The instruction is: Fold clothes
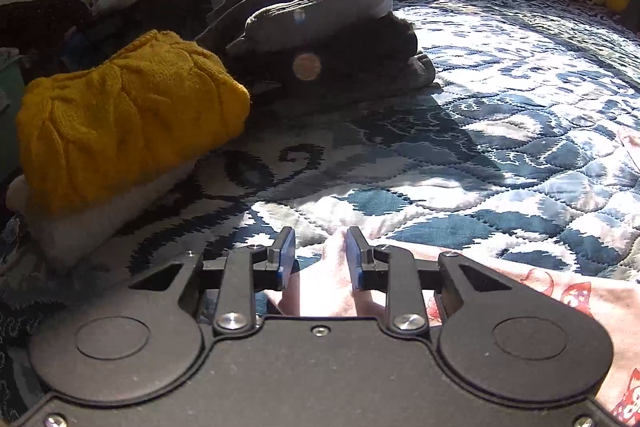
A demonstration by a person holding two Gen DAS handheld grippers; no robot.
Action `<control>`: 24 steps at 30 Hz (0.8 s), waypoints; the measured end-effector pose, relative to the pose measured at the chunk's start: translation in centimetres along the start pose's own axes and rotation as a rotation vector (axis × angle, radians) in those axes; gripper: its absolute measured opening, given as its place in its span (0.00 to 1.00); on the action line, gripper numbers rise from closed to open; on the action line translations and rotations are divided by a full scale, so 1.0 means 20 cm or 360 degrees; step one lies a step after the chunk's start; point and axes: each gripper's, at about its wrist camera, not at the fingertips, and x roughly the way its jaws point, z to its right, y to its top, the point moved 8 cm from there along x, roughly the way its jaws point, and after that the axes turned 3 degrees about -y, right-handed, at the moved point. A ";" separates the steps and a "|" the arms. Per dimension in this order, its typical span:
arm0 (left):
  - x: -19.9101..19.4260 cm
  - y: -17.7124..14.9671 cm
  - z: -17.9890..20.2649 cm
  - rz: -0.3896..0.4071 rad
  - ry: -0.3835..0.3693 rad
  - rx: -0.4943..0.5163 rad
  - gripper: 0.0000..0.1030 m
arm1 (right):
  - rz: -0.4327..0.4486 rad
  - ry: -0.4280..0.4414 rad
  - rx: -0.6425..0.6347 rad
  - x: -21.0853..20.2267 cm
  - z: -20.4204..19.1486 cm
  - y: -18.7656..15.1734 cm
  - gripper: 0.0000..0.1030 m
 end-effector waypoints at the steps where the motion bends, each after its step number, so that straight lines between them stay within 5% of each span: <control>1: -0.02 0.02 -0.01 0.0014 0.0013 -0.0033 0.38 | 0.0001 -0.0002 0.0001 0.00 -0.01 0.00 0.84; 3: -0.07 0.06 0.01 0.0060 0.0035 -0.0036 0.38 | -0.0001 -0.0009 -0.0004 0.00 -0.01 -0.01 0.84; 8: -0.19 0.17 0.35 0.0107 -0.0181 0.0037 0.38 | -0.0003 -0.0003 0.0008 0.00 0.00 0.00 0.84; 13: -0.32 0.18 0.94 0.0135 -0.0573 0.0210 0.38 | -0.0003 0.0003 0.0022 0.00 0.00 0.01 0.84; 19: -0.30 0.13 1.48 0.0062 -0.0766 0.0490 0.37 | -0.0007 0.0008 0.0032 0.00 0.01 0.01 0.84; 21: -0.23 0.11 1.57 0.0017 -0.0730 0.0571 0.30 | -0.0011 0.0011 0.0037 0.00 0.01 0.01 0.84; 24: -0.14 0.09 1.59 -0.0053 -0.0665 0.0613 0.06 | -0.0015 0.0020 0.0049 0.00 0.01 0.01 0.84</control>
